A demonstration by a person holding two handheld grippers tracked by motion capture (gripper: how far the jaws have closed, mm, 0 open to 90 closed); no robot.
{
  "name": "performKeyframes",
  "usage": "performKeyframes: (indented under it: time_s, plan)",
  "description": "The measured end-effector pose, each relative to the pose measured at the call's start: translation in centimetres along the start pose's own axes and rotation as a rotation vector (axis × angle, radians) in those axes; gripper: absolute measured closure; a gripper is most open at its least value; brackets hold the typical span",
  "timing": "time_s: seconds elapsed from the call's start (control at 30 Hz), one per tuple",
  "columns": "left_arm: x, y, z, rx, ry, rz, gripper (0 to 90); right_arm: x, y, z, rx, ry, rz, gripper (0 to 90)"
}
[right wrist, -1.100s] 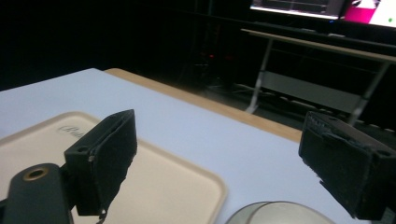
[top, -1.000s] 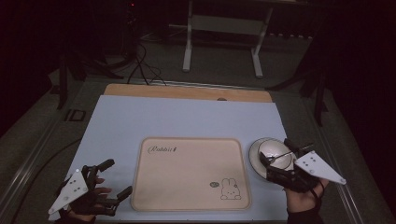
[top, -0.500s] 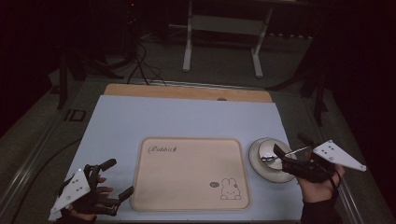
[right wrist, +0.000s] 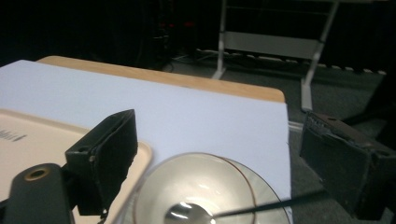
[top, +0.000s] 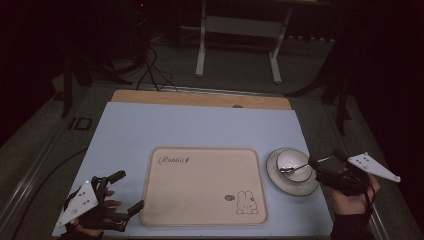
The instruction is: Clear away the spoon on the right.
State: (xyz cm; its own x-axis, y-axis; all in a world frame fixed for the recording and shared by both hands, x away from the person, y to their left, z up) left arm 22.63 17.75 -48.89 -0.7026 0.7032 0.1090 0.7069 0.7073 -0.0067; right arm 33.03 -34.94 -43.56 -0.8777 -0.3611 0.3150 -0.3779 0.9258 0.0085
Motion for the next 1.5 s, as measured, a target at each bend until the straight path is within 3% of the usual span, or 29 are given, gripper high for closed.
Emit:
performKeyframes:
  time_s: [0.47, 0.63, 1.07, 1.27, 1.5]
  plan:
    - [0.0, -0.3, 0.0, -0.008, 0.004, 0.013, 0.0, -1.3, -4.7, 4.1, -0.108, 0.076, 0.122, 13.5]
    - [-0.1, -0.4, 0.0, -0.012, 0.006, 0.015, 0.0, -1.9, -6.0, 5.1, -0.145, 0.103, 0.135, 13.6]
    - [-0.1, -0.4, 0.1, -0.01, 0.007, 0.017, 0.0, -4.0, -7.4, 5.9, -0.258, 0.127, 0.089, 19.7]
    - [-0.1, -0.4, 0.1, -0.01, 0.01, 0.019, 0.0, -4.6, -7.6, 5.8, -0.278, 0.125, 0.071, 28.9]
    - [-0.2, -0.4, 0.2, -0.013, 0.013, 0.021, 0.0, -4.7, -7.6, 5.5, -0.338, 0.112, 0.026, 43.2]
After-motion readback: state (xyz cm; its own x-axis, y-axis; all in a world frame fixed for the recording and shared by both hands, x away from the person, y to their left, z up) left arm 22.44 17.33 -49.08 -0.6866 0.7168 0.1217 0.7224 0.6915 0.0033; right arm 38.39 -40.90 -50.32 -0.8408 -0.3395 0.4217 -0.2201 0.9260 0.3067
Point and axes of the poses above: each handheld gripper's, and its own axes: x roughly backward along the jaws, z roughly out of its underside, y roughly to its left, the point moved 8 cm from there along -x, roughly forward along the jaws, and after that the axes turned 2 degrees about -z, right-handed, at the moved point
